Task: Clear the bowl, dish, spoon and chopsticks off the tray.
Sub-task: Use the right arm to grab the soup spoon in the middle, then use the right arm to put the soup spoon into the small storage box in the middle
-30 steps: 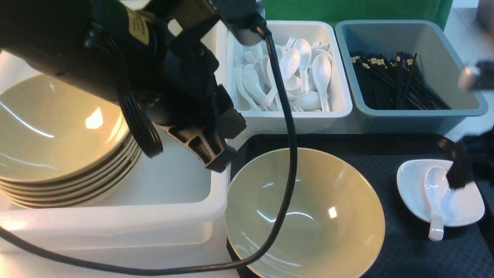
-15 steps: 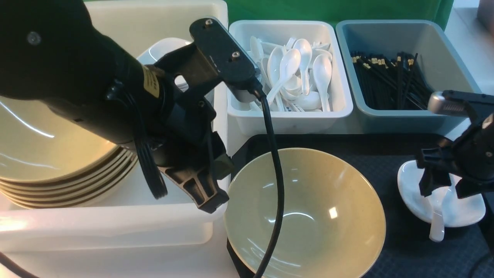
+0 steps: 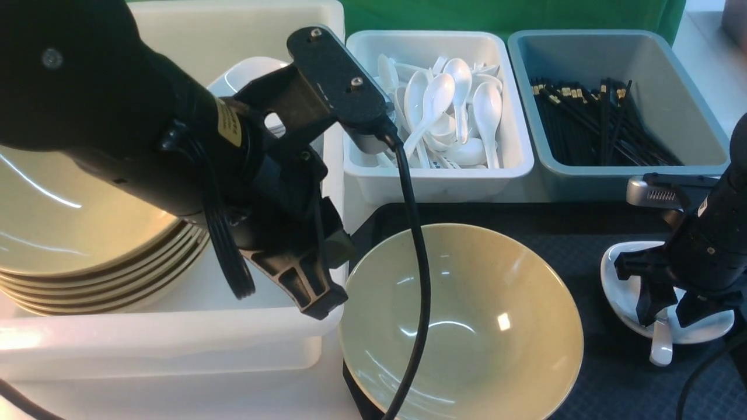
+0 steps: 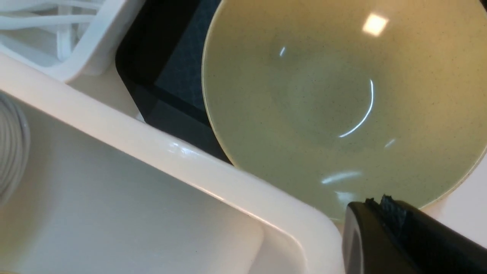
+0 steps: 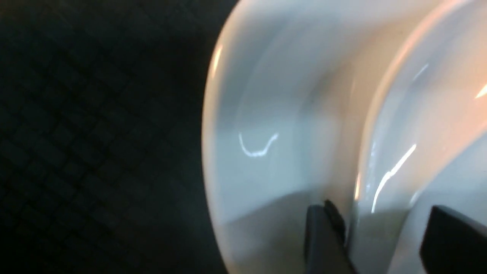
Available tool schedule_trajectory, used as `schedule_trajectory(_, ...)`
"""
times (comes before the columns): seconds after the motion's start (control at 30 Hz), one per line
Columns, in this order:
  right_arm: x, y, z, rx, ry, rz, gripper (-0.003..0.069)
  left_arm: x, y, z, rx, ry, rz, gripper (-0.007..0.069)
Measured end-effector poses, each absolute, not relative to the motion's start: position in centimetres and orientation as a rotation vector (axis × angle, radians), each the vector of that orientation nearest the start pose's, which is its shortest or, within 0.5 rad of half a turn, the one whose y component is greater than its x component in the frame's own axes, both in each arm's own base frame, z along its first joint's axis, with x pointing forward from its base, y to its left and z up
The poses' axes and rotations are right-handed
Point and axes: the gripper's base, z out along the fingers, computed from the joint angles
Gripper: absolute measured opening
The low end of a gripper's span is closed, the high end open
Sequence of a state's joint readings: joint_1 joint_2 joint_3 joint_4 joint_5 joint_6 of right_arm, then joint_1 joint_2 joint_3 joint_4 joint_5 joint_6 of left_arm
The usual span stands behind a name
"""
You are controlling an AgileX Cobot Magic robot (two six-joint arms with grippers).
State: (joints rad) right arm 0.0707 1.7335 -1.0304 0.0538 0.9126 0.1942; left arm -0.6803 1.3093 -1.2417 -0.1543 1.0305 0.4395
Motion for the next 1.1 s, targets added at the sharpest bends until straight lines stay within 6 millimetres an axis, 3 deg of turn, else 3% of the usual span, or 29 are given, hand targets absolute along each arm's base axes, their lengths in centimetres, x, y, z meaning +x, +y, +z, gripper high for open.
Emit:
schedule_trajectory(0.17, 30.4, 2.5, 17.7, 0.241, 3.096, 0.075, 0.0199, 19.8, -17.6, 35.7, 1.321, 2.204, -0.289, -0.0008)
schedule_trajectory(0.4, 30.9, 2.6, 18.7, 0.136, 3.097, 0.076, 0.0192, 19.6, -17.4, 35.7, 1.341, 2.211, -0.282, -0.0008)
schedule_trajectory(0.5, 31.4, 2.6, 21.3, 0.043, 3.038, 0.081, 0.0192, 18.9, -16.8, 36.4, 1.342, 2.204, -0.274, -0.0008)
schedule_trajectory(0.53, 31.8, 2.8, 24.2, -0.022, 2.952, 0.086, 0.0192, 18.0, -16.0, 37.4, 1.317, 2.179, -0.279, -0.0008)
schedule_trajectory(0.57, 32.1, 3.0, 25.8, -0.056, 2.902, 0.085, 0.0192, 17.5, -15.6, 38.0, 1.304, 2.163, -0.281, -0.0008)
schedule_trajectory(0.67, 32.7, 3.7, 28.7, -0.119, 2.815, 0.089, 0.0192, 16.6, -14.8, 39.0, 1.282, 2.133, -0.285, -0.0008)
schedule_trajectory(0.73, 33.9, 5.4, 32.0, -0.212, 2.696, 0.102, 0.0192, 15.7, -14.1, 39.8, 1.255, 2.114, -0.295, -0.0008)
schedule_trajectory(0.8, 34.5, 6.5, 33.3, -0.250, 2.643, 0.115, 0.0192, 15.3, -13.8, 40.1, 1.242, 2.109, -0.300, -0.0008)
schedule_trajectory(0.87, 36.4, 9.0, 35.2, -0.313, 2.527, 0.146, 0.0192, 15.1, -13.6, 40.2, 1.222, 2.127, -0.309, -0.0008)
schedule_trajectory(0.93, 38.8, 11.7, 35.7, -0.339, 2.430, 0.187, 0.0192, 15.0, -13.6, 40.1, 1.207, 2.151, -0.316, -0.0008)
schedule_trajectory(1.0, 39.8, 12.6, 35.6, -0.326, 2.396, 0.210, 0.0192, 15.0, -13.5, 40.1, 1.202, 2.160, -0.318, -0.0008)
schedule_trajectory(1.03, 41.6, 13.9, 35.5, -0.281, 2.344, 0.252, 0.0192, 14.9, -13.5, 40.1, 1.189, 2.176, -0.324, -0.0008)
schedule_trajectory(1.1, 43.1, 14.7, 34.7, -0.238, 2.325, 0.282, 0.0192, 14.9, -13.5, 40.0, 1.181, 2.192, -0.328, -0.0008)
